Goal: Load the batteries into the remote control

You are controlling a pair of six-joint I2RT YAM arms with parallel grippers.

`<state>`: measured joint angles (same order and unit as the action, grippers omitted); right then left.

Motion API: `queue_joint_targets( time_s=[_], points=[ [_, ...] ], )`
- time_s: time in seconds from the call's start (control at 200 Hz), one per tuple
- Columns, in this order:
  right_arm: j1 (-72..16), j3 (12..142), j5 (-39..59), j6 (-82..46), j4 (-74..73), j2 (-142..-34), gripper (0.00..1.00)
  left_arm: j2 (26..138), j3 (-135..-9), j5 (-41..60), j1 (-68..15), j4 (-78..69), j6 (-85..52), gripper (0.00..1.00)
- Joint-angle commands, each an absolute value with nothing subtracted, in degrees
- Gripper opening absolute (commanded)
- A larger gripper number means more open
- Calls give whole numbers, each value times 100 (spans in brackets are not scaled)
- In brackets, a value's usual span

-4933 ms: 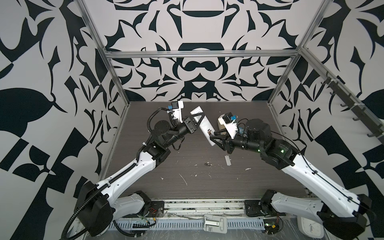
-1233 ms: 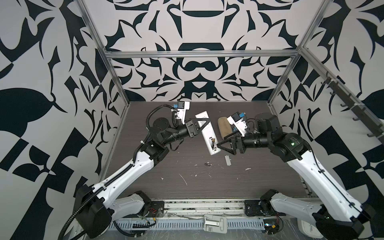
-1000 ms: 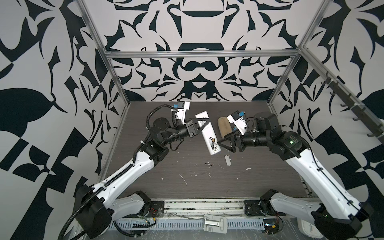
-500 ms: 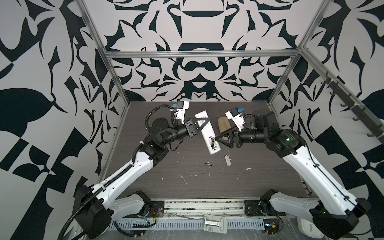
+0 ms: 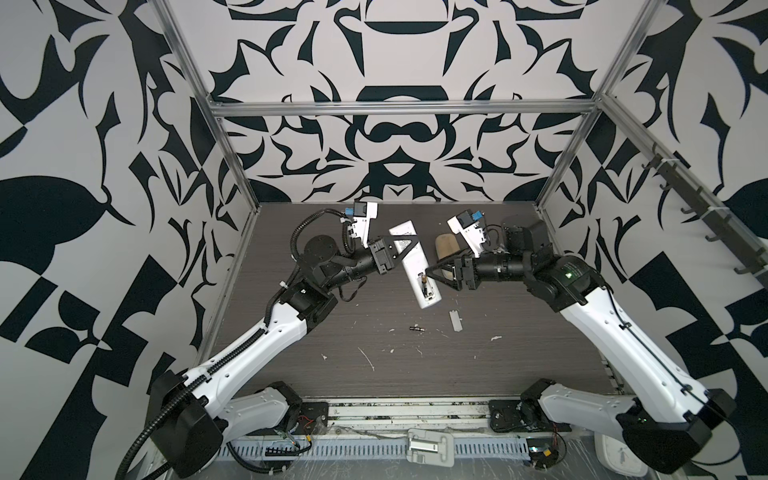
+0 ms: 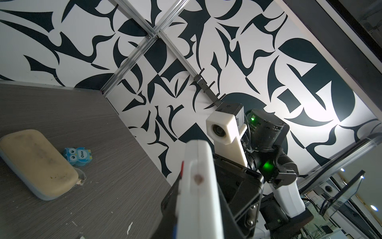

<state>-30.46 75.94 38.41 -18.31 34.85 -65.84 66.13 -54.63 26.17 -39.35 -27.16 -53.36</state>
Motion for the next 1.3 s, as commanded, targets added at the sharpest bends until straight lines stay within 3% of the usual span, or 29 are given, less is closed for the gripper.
queue_joint_targets(
  time_s=[0.0,0.855,1.02,1.295],
  points=[
    [-3026,7485,3954,-1909,3221,-6565,69,6626,-5592,2669,-3941,-2968,-5408,0],
    [-3018,7655,3697,-1648,3626,-6478,69,6525,-5619,2668,-3926,-2756,-5326,0],
    [-2952,7666,3683,-1573,3853,-6313,78,6428,-5639,2718,-3912,-2642,-5271,0],
    [-3056,7283,4698,-1521,3341,-5963,99,6486,-5874,3067,-3894,-2379,-5254,0]
  ],
)
